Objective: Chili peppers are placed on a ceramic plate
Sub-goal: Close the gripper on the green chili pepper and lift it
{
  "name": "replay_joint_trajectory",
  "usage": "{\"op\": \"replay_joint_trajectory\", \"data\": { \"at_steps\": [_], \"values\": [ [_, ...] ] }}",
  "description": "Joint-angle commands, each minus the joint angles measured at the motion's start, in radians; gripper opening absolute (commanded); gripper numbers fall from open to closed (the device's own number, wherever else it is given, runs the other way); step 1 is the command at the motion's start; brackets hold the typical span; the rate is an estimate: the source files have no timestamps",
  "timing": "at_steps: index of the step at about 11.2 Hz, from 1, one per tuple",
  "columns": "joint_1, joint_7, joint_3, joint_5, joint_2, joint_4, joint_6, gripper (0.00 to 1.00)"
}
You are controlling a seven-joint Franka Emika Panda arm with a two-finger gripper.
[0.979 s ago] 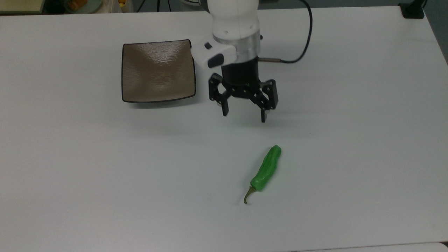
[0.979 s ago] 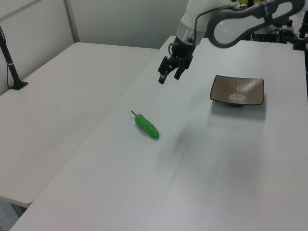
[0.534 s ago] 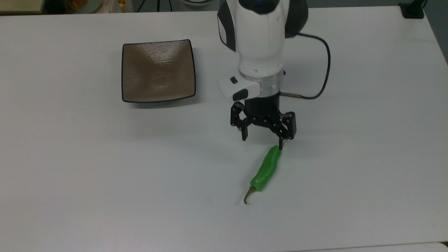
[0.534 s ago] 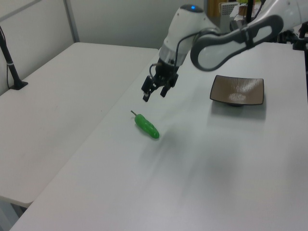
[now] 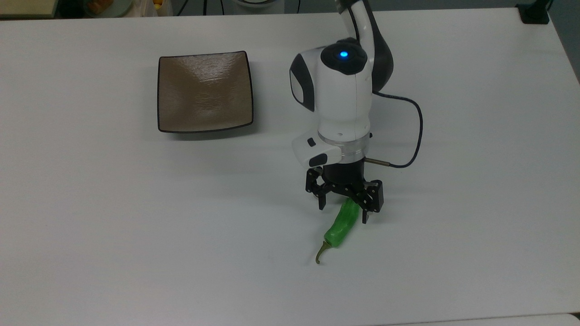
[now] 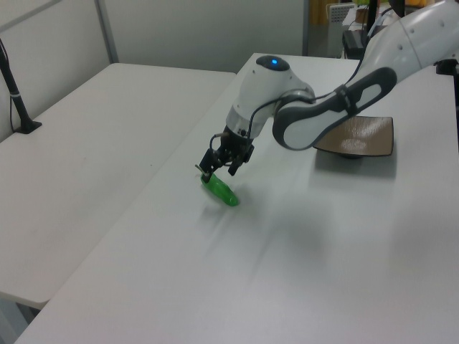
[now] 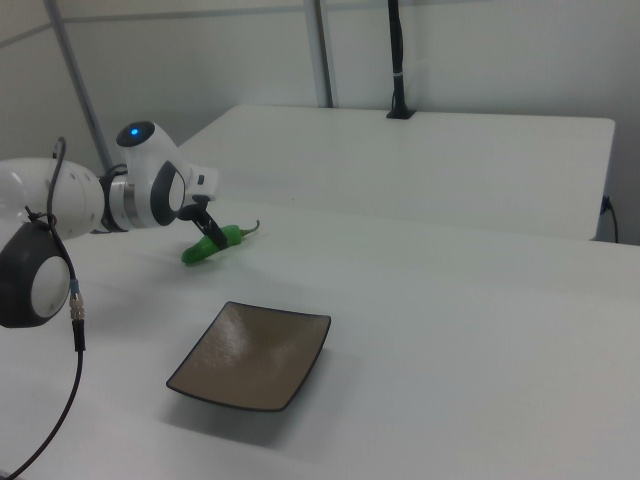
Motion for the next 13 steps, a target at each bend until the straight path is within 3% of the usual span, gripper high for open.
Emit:
{"op": "replay_joint_trajectory", "data": {
  "at_steps": [1, 3, 4, 5, 9, 13],
  "values": [
    [0.015, 0.034, -0.006, -0.028, 0.043, 0.031, 0.046, 0.92],
    [0.009, 0.06, -0.006, -0.026, 0.043, 0.034, 0.052, 0.16],
    [0.006, 0.071, -0.006, -0.028, 0.043, 0.034, 0.052, 0.06],
    [0.005, 0.068, -0.006, -0.028, 0.043, 0.046, 0.05, 0.0],
    [-0.003, 0.043, -0.006, -0.032, 0.031, 0.039, 0.049, 0.0],
    [-0.034, -0.051, -0.003, -0.046, -0.089, -0.031, -0.021, 0.0]
  ]
}}
